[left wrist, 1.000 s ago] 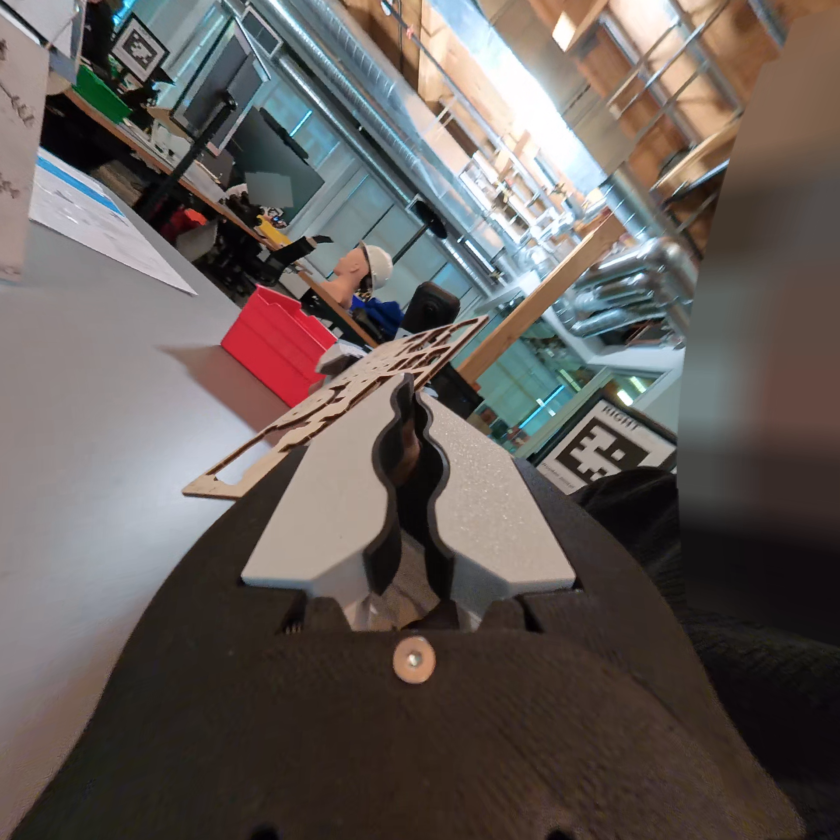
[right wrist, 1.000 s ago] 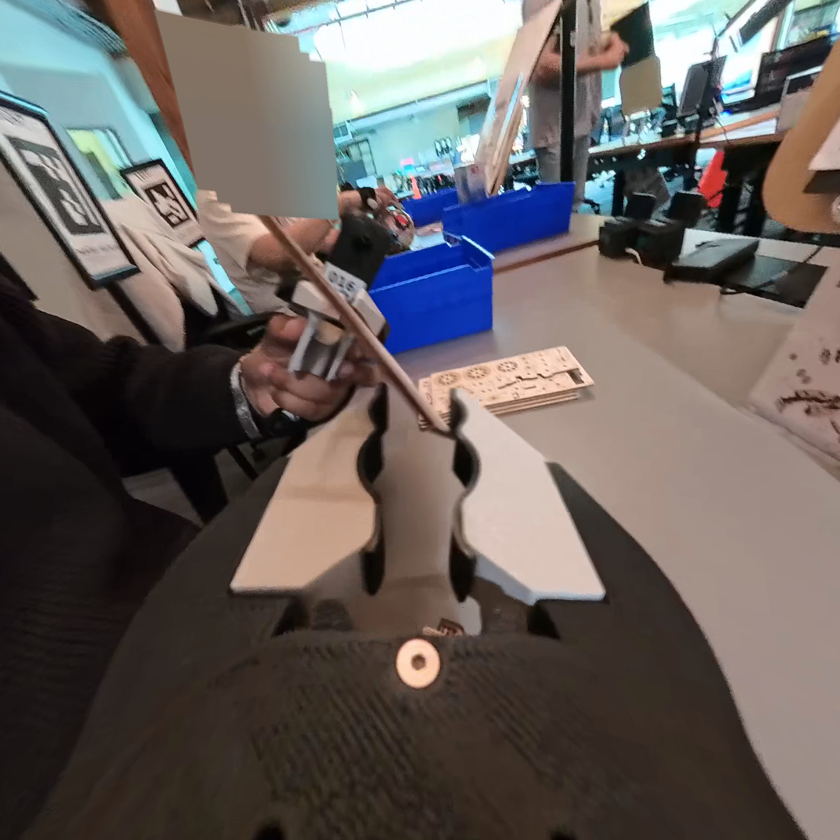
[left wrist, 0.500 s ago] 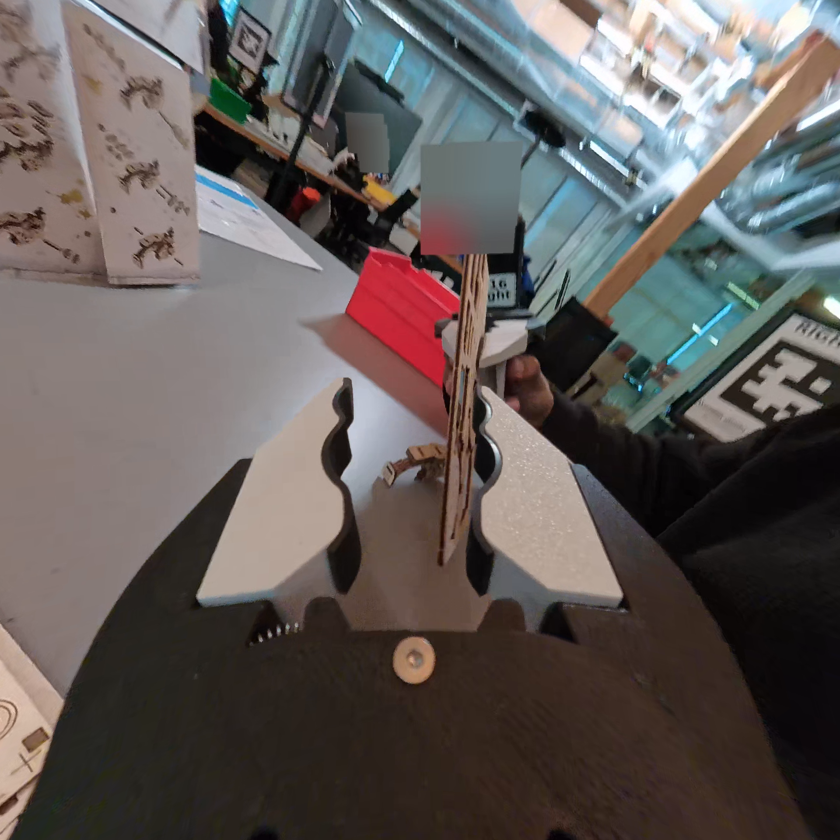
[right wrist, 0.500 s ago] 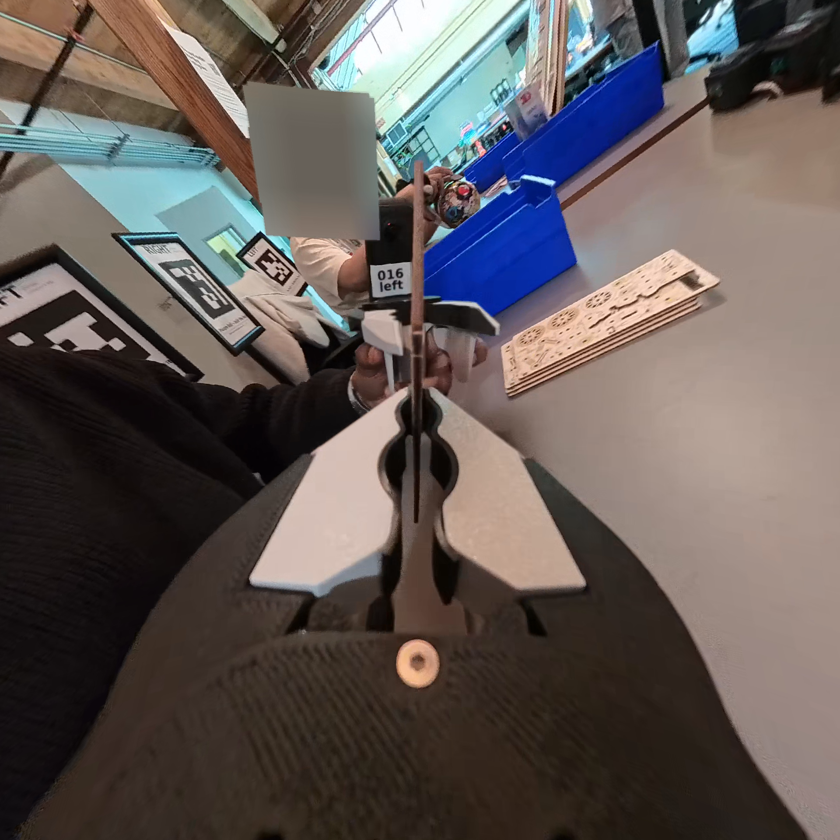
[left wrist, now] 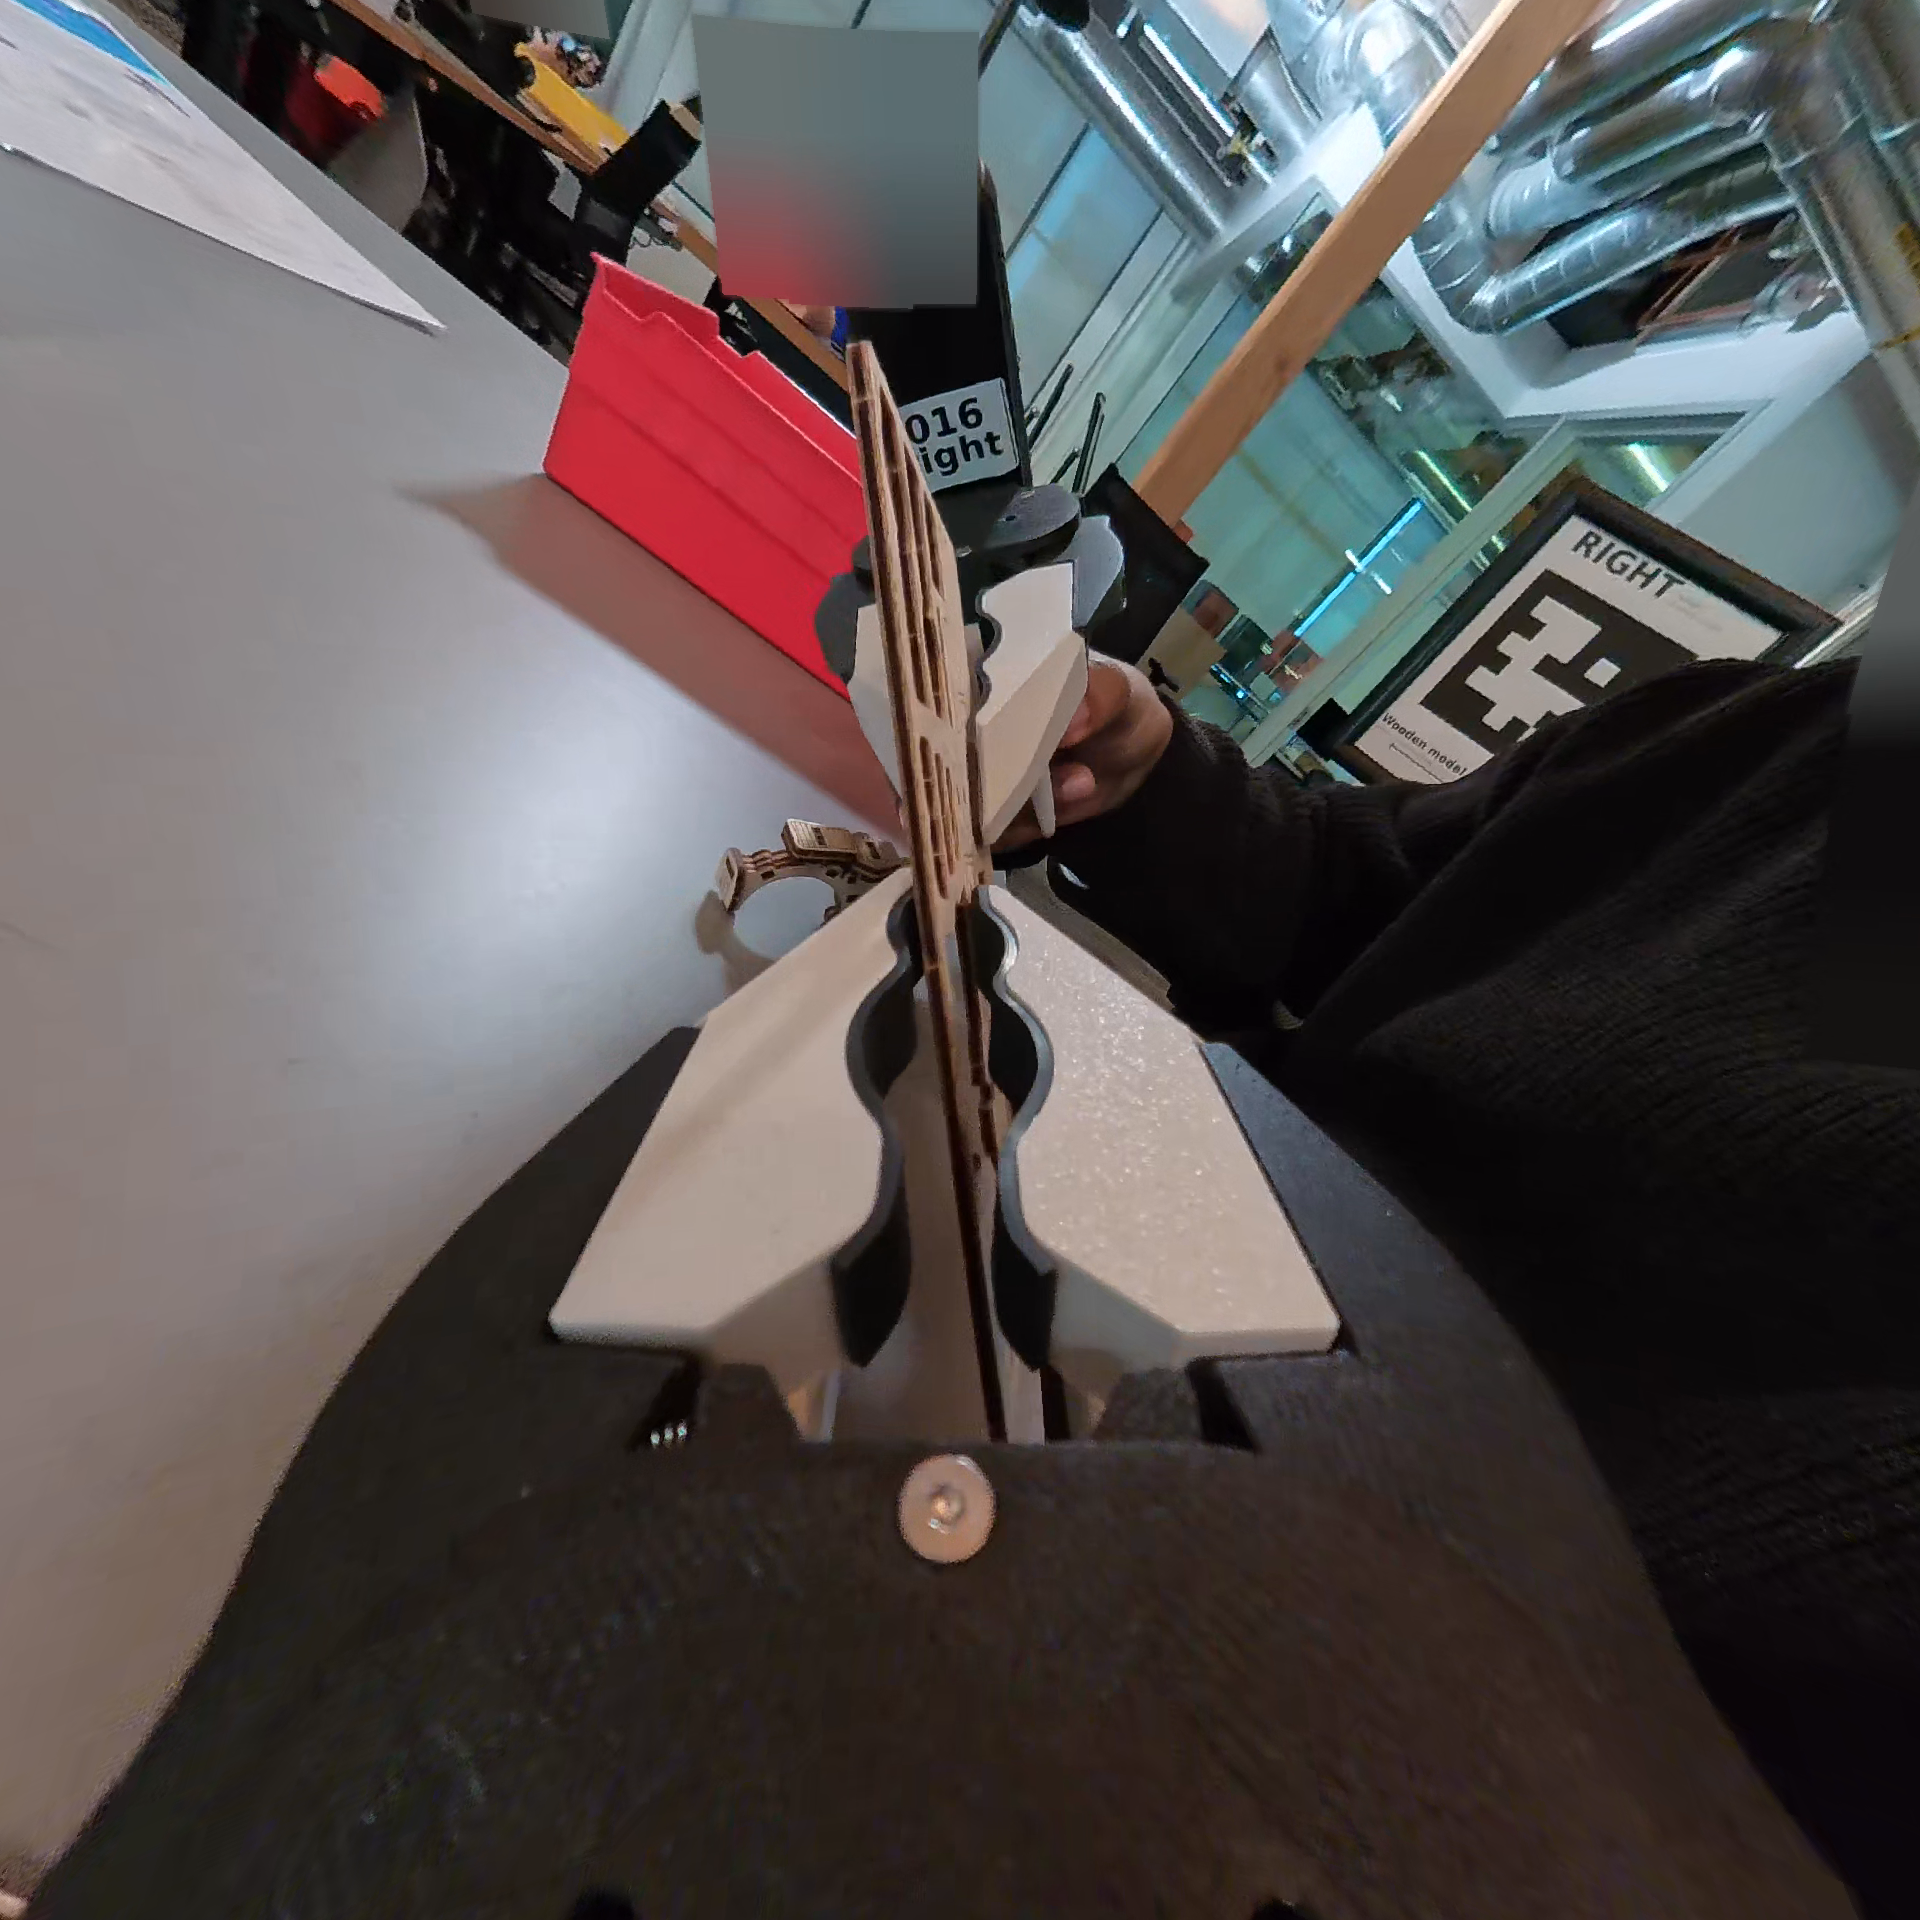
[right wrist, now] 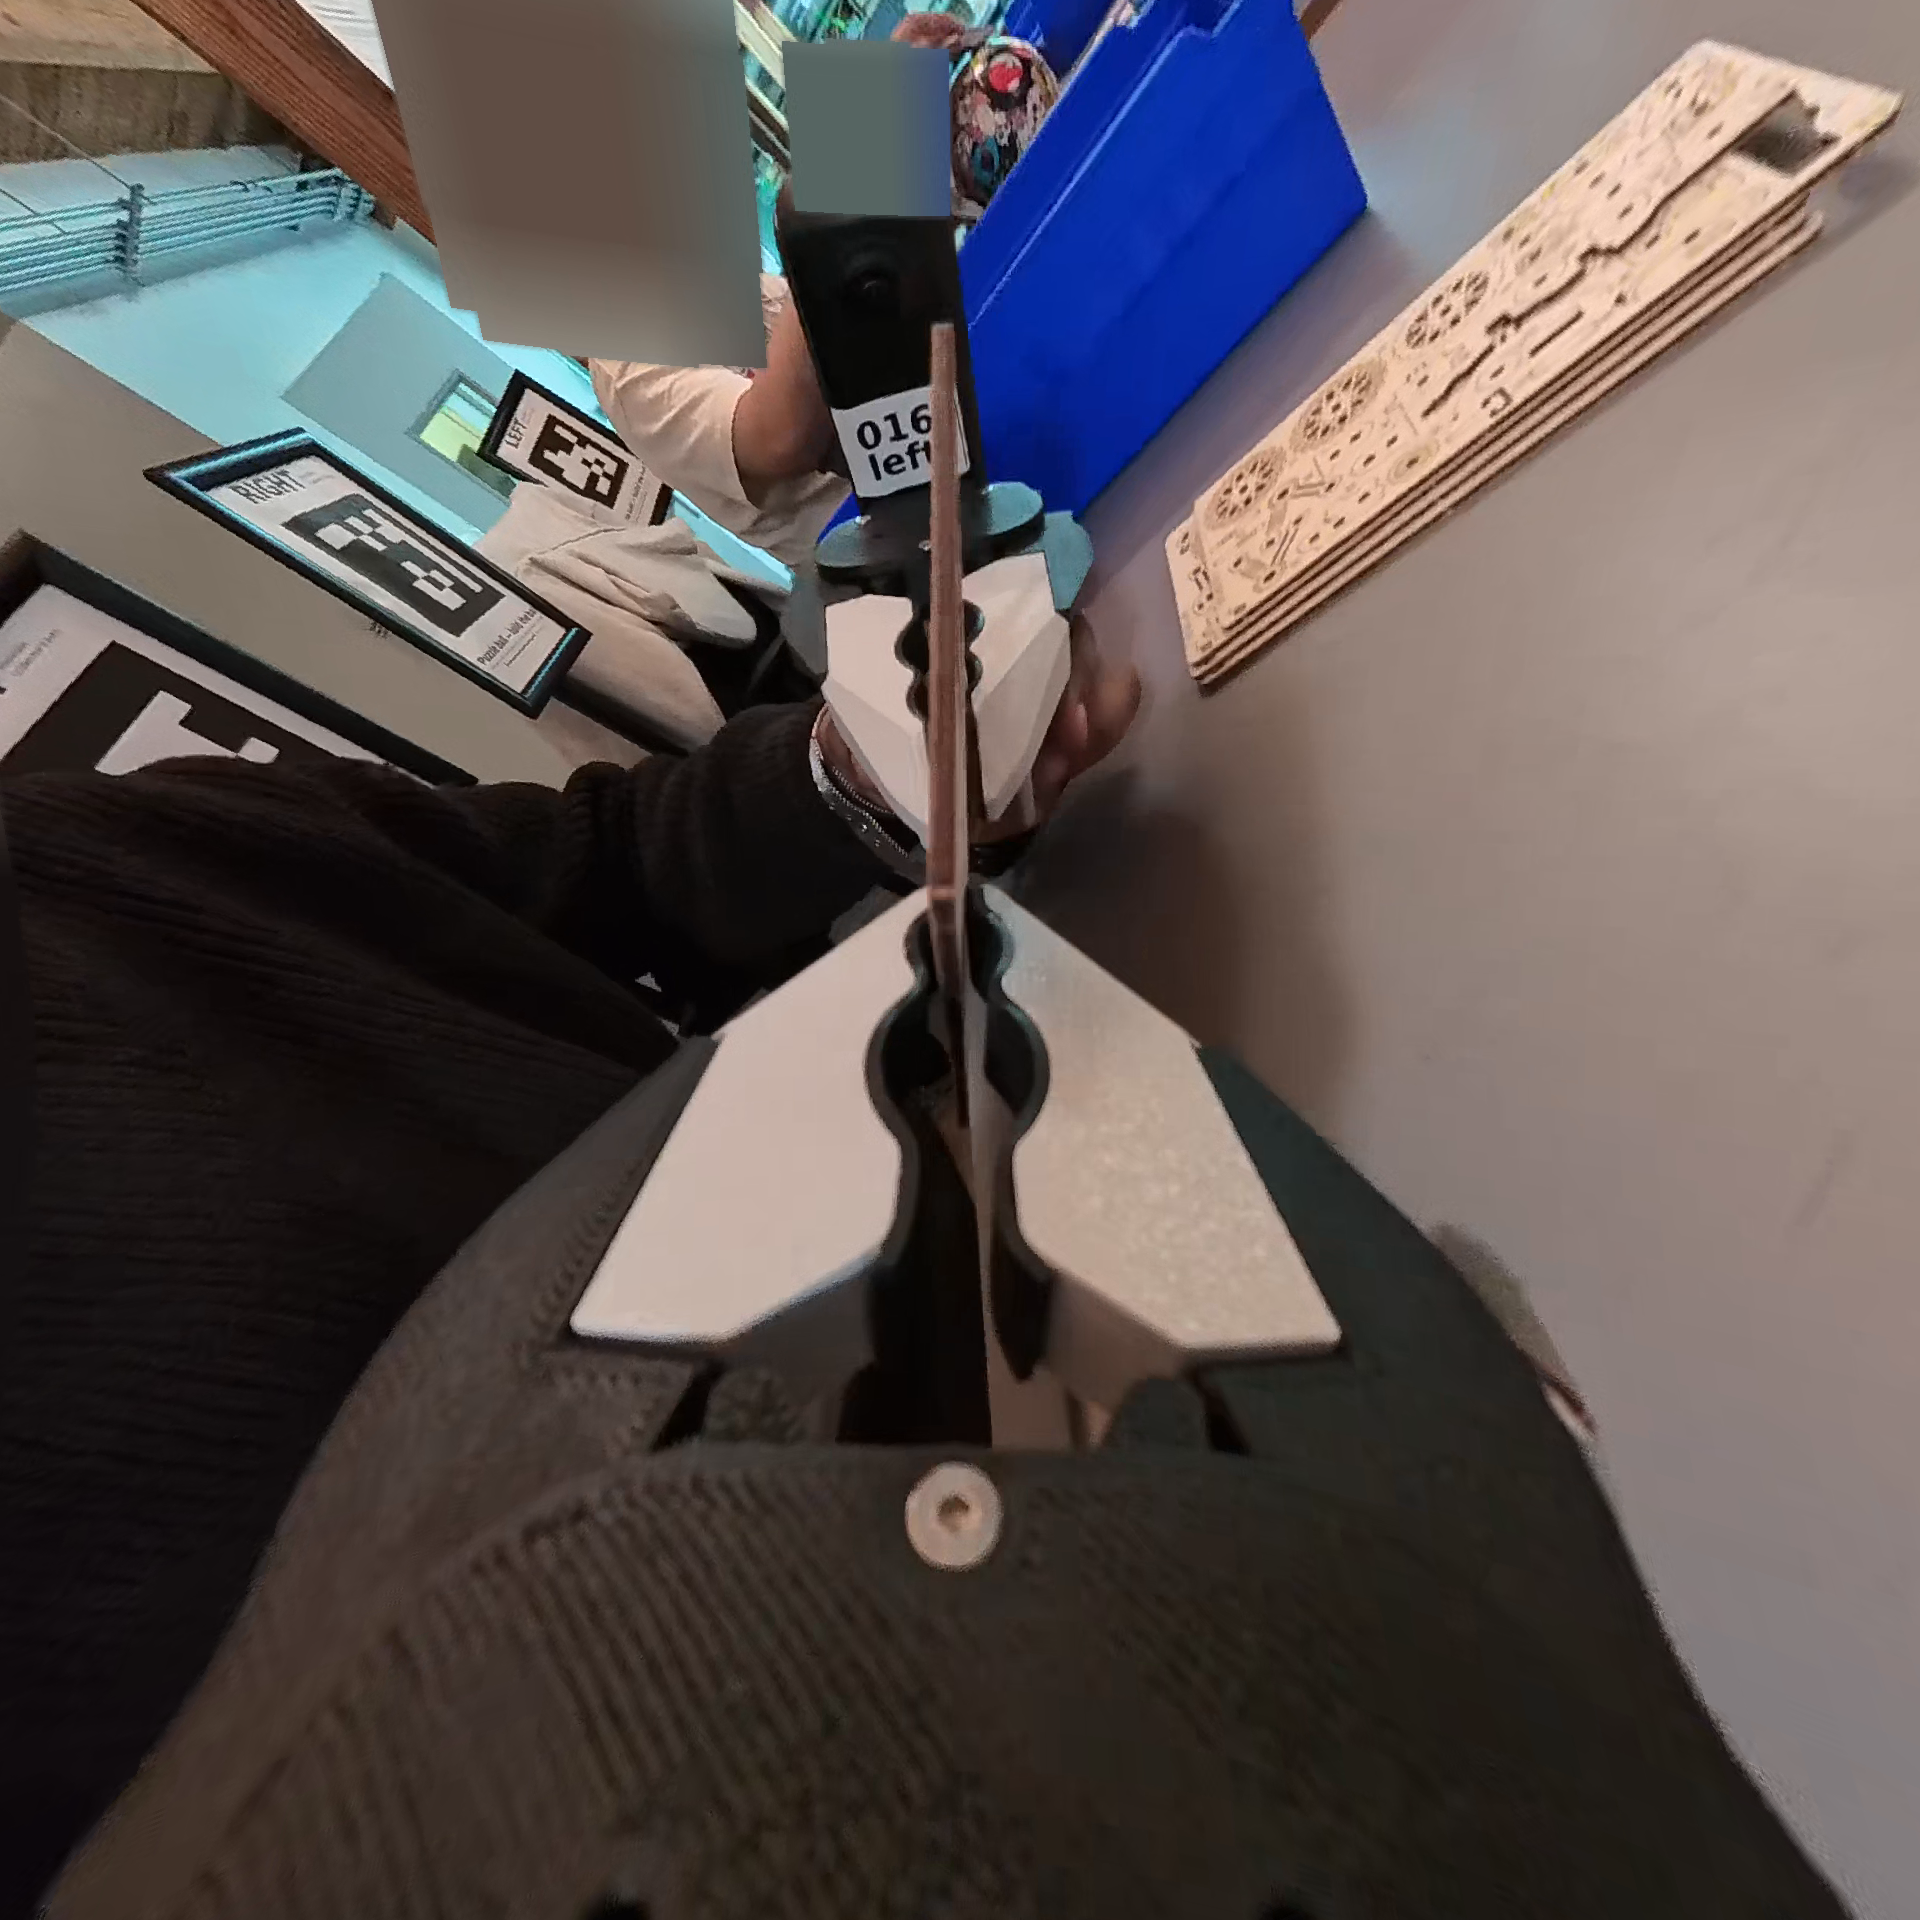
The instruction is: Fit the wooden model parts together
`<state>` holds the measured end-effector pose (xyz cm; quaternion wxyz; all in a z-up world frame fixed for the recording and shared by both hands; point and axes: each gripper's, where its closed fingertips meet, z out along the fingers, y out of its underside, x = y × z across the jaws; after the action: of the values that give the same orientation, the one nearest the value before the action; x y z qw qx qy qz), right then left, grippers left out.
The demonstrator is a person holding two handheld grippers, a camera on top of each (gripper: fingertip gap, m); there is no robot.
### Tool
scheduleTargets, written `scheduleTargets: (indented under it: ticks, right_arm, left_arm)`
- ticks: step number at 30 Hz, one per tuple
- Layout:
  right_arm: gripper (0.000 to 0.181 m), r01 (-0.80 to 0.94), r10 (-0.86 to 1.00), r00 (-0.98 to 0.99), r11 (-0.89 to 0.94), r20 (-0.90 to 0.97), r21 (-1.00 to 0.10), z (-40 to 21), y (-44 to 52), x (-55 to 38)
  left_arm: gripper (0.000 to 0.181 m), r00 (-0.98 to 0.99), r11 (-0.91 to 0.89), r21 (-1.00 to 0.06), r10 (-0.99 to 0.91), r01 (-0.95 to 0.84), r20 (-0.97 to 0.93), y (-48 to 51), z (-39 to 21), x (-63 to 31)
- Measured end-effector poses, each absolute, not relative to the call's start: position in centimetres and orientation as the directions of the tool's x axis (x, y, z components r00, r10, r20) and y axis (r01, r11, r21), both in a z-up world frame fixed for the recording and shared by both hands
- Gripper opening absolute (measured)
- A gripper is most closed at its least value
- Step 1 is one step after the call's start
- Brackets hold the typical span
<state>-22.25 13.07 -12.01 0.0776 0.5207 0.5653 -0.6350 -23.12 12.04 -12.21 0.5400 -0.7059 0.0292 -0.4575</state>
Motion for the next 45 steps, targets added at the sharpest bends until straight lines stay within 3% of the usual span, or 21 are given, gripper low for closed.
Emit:
scheduleTargets:
  ticks: [6,9,12,17,21,26,31,35,39,45]
  right_arm:
    - [0.002,0.723,0.501,-0.424,-0.314,-0.754,-0.615,-12.9,12.8,-22.2]
    - [0.002,0.713,0.484,-0.433,-0.333,-0.761,-0.617,-12.4,13.0,-22.4]
    - [0.002,0.706,0.461,-0.439,-0.354,-0.771,-0.613,-11.9,13.1,-22.5]
    - [0.017,0.664,0.453,-0.460,-0.395,-0.763,-0.635,-10.4,14.2,-22.9]
    - [0.028,0.582,0.523,-0.467,-0.424,-0.713,-0.693,-8.7,16.9,-23.7]
    - [0.034,0.391,0.709,-0.468,-0.369,-0.527,-0.843,-6.8,22.9,-26.5]
    - [0.037,0.288,0.824,-0.400,-0.304,-0.402,-0.908,-8.8,29.7,-30.0]
    - [0.045,0.223,0.729,-0.493,-0.423,-0.476,-0.878,-8.4,29.7,-31.0]
    - [0.051,0.246,0.722,-0.509,-0.400,-0.469,-0.883,-10.5,29.3,-31.8]
    - [0.042,0.302,0.629,-0.551,-0.462,-0.548,-0.834,-11.5,27.9,-32.6]
  left_arm:
    - [0.013,0.561,-0.420,-0.769,-0.526,0.482,0.639,12.4,-12.4,-23.3]
    - [0.001,0.523,-0.406,-0.759,-0.554,0.510,0.648,12.2,-11.8,-23.3]
    - [0.001,0.501,-0.402,-0.742,-0.556,0.536,0.663,12.2,-11.4,-23.4]
    - [0.000,0.526,-0.325,-0.750,-0.554,0.577,0.645,12.5,-10.4,-24.2]
    - [0.000,0.536,-0.246,-0.709,-0.506,0.661,0.675,13.1,-10.0,-26.3]
    - [0.000,0.561,-0.163,-0.659,-0.403,0.734,0.723,16.8,-9.9,-29.3]
    - [0.000,0.718,-0.194,-0.788,-0.329,0.584,0.613,23.5,-9.8,-30.3]
    - [0.000,0.745,-0.163,-0.798,-0.289,0.580,0.601,26.3,-10.3,-31.5]
    - [0.000,0.709,-0.148,-0.751,-0.254,0.643,0.658,26.4,-12.3,-32.5]
    - [0.000,0.663,-0.140,-0.731,-0.334,0.668,0.670,26.3,-12.1,-32.2]
